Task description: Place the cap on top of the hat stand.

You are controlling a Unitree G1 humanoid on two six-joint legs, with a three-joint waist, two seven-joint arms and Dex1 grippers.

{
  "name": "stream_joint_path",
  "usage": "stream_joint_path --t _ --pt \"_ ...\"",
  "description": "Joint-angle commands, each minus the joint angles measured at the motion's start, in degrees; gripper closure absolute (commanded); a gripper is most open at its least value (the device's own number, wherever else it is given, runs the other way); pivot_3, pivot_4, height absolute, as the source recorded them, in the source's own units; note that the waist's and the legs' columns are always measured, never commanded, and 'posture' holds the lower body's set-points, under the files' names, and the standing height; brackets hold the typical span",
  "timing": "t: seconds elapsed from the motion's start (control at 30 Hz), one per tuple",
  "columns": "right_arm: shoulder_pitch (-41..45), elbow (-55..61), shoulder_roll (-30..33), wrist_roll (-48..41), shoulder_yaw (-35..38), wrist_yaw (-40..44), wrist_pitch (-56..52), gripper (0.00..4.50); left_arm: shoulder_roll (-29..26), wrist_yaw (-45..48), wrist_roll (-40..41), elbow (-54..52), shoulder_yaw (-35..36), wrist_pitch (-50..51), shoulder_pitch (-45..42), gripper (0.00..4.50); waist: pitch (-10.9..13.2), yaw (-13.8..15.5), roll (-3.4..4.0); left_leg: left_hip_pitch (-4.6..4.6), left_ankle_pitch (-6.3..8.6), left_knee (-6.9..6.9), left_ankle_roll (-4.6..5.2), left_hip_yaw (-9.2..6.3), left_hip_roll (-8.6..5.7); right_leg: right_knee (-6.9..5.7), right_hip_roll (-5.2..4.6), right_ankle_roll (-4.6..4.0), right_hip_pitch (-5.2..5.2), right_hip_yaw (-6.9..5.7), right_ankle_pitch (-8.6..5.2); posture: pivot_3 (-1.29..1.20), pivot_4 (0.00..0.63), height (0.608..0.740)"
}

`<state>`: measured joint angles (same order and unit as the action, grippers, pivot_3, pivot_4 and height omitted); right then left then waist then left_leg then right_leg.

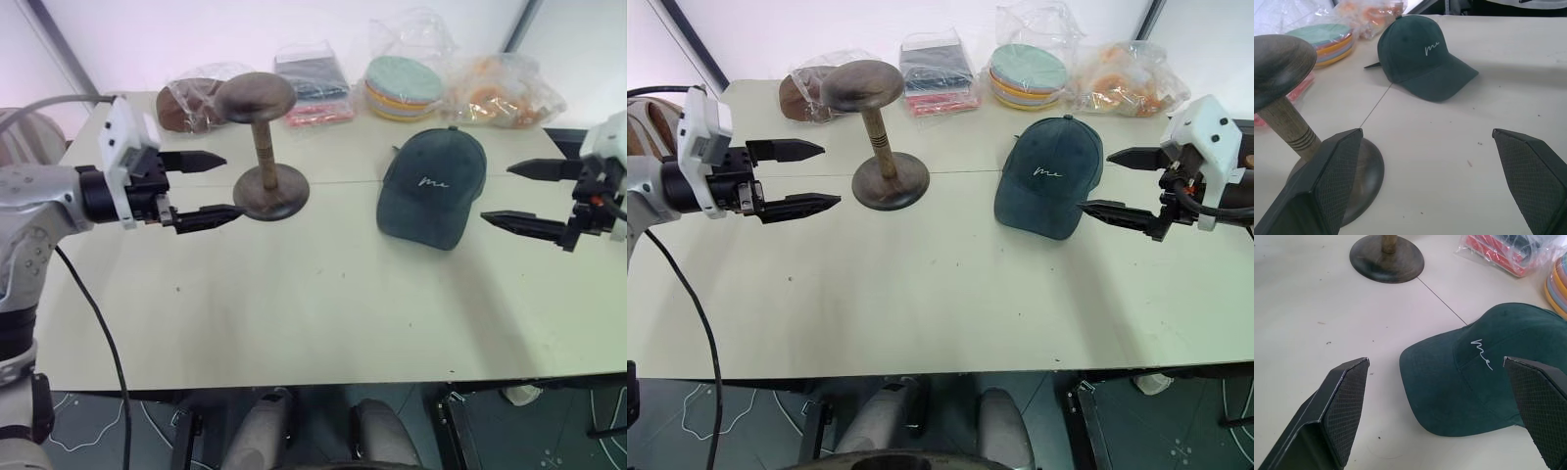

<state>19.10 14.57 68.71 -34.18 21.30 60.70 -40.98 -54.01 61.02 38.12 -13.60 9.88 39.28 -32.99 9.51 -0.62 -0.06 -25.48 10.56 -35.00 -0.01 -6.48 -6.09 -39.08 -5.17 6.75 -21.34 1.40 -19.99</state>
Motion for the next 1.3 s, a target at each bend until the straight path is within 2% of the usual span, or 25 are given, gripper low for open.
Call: stream_joint_path --t 0.03,0.17,0.37,0.7,1.03,1.2,1.3 --pt "-3.9 5.2 0.7 4.5 -0.4 -1.4 3.4 0.00 0.4 -0.2 0.1 -0.8 0.3 -0.9 -0.9 0.04 0.0 0.1 -0.01 0.00 0.00 -0.02 0.00 0.00 0.00 0.00 0.00 0.00 0.00 -0.01 0.00 0.00 0.150 0.740" --pt "-7.0 8.6 -0.3 9.7 -3.1 -4.5 6.9 0.00 1.6 -0.2 -0.2 -1.0 -0.6 -1.1 -0.7 0.04 0.0 0.0 -0.01 -0.02 0.00 -0.02 0.00 0.00 -0.01 0.00 0.00 0.01 0.00 0.00 0.00 0.00 0.150 0.740" --pt "-10.5 9.2 -2.9 23.6 -9.4 -14.1 14.2 0.00 2.9 -0.8 -0.3 -2.0 -1.5 -0.9 0.3 0.04 0.0 0.0 -0.05 -0.01 0.00 -0.02 -0.01 0.00 -0.01 0.01 0.00 0.01 0.00 -0.01 0.00 0.00 0.150 0.740" --pt "-15.1 15.2 -14.9 41.5 -15.8 -32.1 17.3 0.00 3.4 -2.2 0.2 -4.0 -1.1 0.0 2.4 0.04 0.0 0.1 -0.04 0.00 -0.03 -0.02 -0.04 -0.02 -0.02 0.00 0.03 0.01 0.00 -0.01 0.01 0.00 0.150 0.740" --pt "-22.3 18.6 -21.4 52.6 -20.7 -37.2 19.2 0.00 2.8 -2.9 0.9 -4.6 -0.5 0.7 2.5 0.04 0.0 0.0 -0.05 0.03 -0.04 -0.04 -0.06 -0.05 -0.03 -0.02 0.06 0.02 0.02 -0.01 0.01 0.00 0.150 0.740" --pt "-22.9 16.6 -24.5 57.5 -22.8 -39.9 20.0 0.00 2.5 -3.3 1.0 -4.9 -0.1 1.2 2.0 0.04 0.0 0.0 -0.06 0.05 -0.05 -0.04 -0.07 -0.06 -0.02 -0.04 0.08 0.02 0.03 0.00 0.01 0.00 0.150 0.740" --pt "-21.3 11.4 -26.7 61.9 -24.9 -44.3 22.3 0.00 2.0 -3.3 1.1 -5.0 0.4 1.6 1.7 0.04 0.0 0.0 -0.11 0.09 -0.06 -0.04 -0.09 -0.06 -0.02 -0.04 0.09 0.02 0.02 -0.01 0.01 0.00 0.150 0.740"
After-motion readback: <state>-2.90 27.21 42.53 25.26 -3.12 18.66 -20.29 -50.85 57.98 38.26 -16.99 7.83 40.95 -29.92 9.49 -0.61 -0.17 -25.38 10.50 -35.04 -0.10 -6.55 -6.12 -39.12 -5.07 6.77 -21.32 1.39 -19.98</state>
